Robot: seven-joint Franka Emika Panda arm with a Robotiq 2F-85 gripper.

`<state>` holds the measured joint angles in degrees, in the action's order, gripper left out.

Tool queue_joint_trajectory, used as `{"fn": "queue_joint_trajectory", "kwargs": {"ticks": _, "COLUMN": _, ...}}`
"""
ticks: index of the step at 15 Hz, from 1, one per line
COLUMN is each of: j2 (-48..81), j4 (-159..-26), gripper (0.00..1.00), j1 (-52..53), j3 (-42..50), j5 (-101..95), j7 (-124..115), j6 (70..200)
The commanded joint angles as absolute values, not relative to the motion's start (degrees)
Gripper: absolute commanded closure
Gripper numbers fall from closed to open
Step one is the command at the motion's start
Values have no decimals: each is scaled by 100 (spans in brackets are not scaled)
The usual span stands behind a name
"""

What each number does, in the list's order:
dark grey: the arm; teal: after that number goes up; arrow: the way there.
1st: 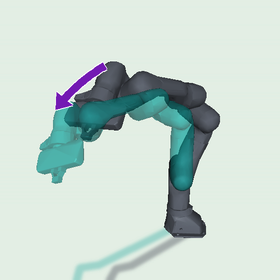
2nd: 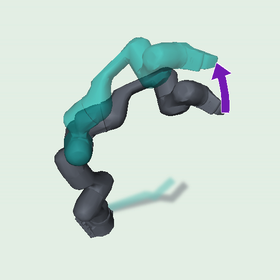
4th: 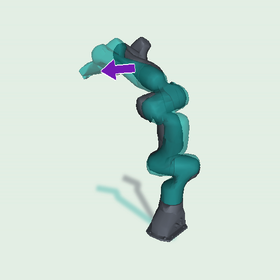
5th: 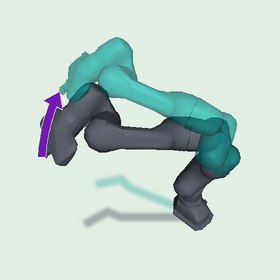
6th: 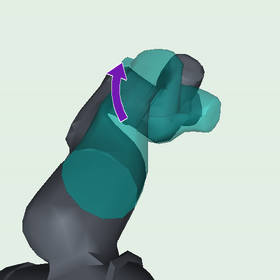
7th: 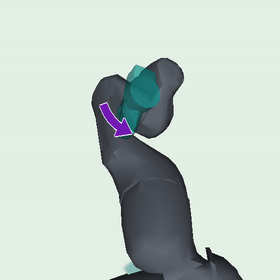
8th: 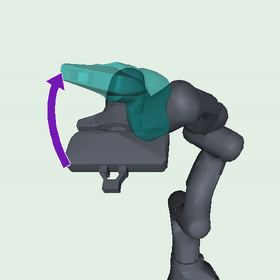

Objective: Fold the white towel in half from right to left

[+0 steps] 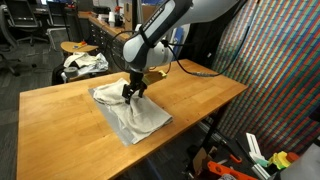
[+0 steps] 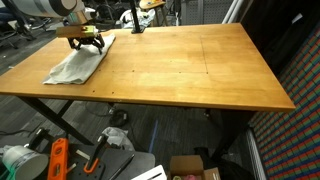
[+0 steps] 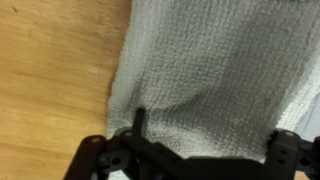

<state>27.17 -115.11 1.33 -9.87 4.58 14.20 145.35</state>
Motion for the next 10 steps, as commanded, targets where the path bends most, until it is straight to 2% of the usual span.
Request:
{"fn": "queue_joint_trajectory", "kwargs": {"ticks": 1, "j2": 2419, "j4": -11548, "gripper": 0, "j1": 279, "j3": -841, "j5": 215, "j7": 1222, "j6": 14370}}
{"fn": "queue_joint_trajectory", "kwargs": {"ticks": 10, "j2": 1574, "j4": -12177, "gripper": 0, "j1": 361, "j3": -1107, "j5": 392, "j7": 1187, "j6": 14192}}
